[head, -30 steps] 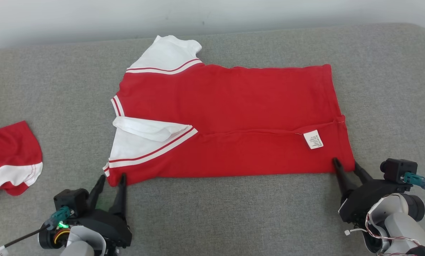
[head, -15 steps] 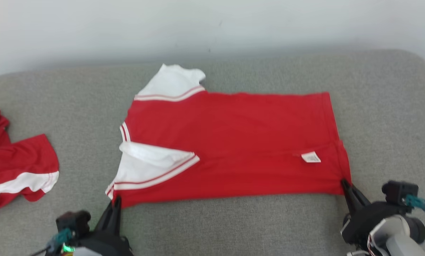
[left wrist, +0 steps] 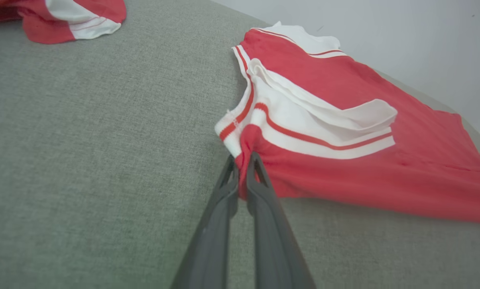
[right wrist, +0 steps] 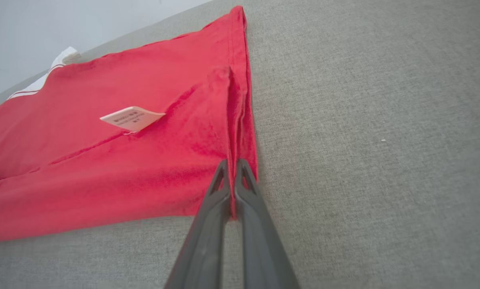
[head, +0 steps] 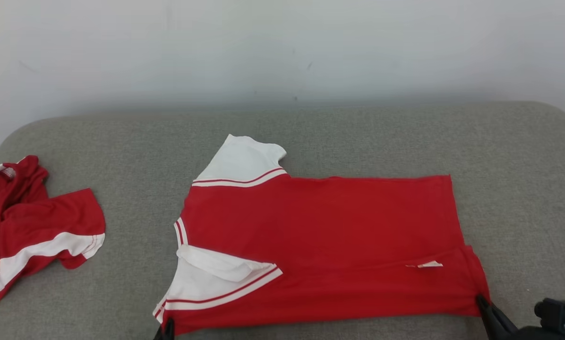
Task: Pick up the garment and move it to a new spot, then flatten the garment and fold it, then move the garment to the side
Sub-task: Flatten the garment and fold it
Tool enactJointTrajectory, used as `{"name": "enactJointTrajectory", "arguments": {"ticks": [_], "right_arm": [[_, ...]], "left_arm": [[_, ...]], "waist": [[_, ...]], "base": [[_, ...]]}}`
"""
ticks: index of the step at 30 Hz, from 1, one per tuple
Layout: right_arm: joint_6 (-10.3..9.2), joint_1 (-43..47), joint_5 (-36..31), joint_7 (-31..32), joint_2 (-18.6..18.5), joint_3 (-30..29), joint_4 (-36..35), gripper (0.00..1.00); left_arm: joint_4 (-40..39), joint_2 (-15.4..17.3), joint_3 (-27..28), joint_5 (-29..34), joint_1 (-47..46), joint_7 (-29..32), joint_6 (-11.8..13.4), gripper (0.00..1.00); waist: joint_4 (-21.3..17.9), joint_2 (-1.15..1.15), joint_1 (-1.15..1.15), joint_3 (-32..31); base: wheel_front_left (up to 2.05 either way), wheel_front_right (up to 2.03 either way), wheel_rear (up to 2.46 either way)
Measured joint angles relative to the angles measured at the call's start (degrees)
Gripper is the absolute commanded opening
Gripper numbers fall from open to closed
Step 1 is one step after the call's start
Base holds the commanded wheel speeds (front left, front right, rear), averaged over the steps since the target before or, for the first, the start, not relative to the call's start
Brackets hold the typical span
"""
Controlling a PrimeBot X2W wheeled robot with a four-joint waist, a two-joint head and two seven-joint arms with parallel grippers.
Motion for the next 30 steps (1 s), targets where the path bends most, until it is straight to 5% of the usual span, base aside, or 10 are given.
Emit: {"name": "enactJointTrajectory", "arguments": {"ticks": [5,6,7,8,17,30], "right_arm": [[0.00,4.47,-1.55,2.55,1.77,-3.08,-4.12,0.00],[0.00,4.95,-2.16,2.85,2.13,-3.60,-4.65,0.50],[0.00,5.24,-3.28,2.97,2.31,-3.93,-5.34,1.00],[0.00,5.26,-4.38,3.00,2.48,-4.24,-5.99,1.00],[0.00,4.63,-9.27,2.43,5.38,-7.73,-11.70,1.00],[0.00,1.85,-13.30,-7.04,7.73,-7.57,-18.16,1.00]], "left_arm": [[-0.78,-0.29,0.24,-0.33,2.01,0.00,0.18,0.00],[-0.69,-0.29,0.25,-0.33,2.02,0.00,0.16,0.09],[-0.70,-0.33,0.35,-0.30,2.02,0.00,0.23,0.62],[-0.70,-0.40,0.42,-0.22,2.02,0.00,0.41,1.00],[-5.70,-0.80,6.10,3.53,2.07,-0.01,0.58,1.00],[-17.36,-2.35,16.58,16.72,2.98,-0.01,0.88,1.00]], "waist": [[0.58,0.00,-0.01,-0.45],[0.58,0.00,0.00,-0.57],[0.58,0.00,0.00,-0.68],[0.55,0.00,0.00,-0.80],[-0.18,0.01,0.00,-1.83],[-1.54,0.01,0.00,-2.91]], "base": [[0.00,0.00,0.00],[0.00,0.00,0.00],[0.00,0.00,0.00],[0.00,0.00,0.00],[0.00,0.00,0.00],[0.00,0.00,0.00]]}}
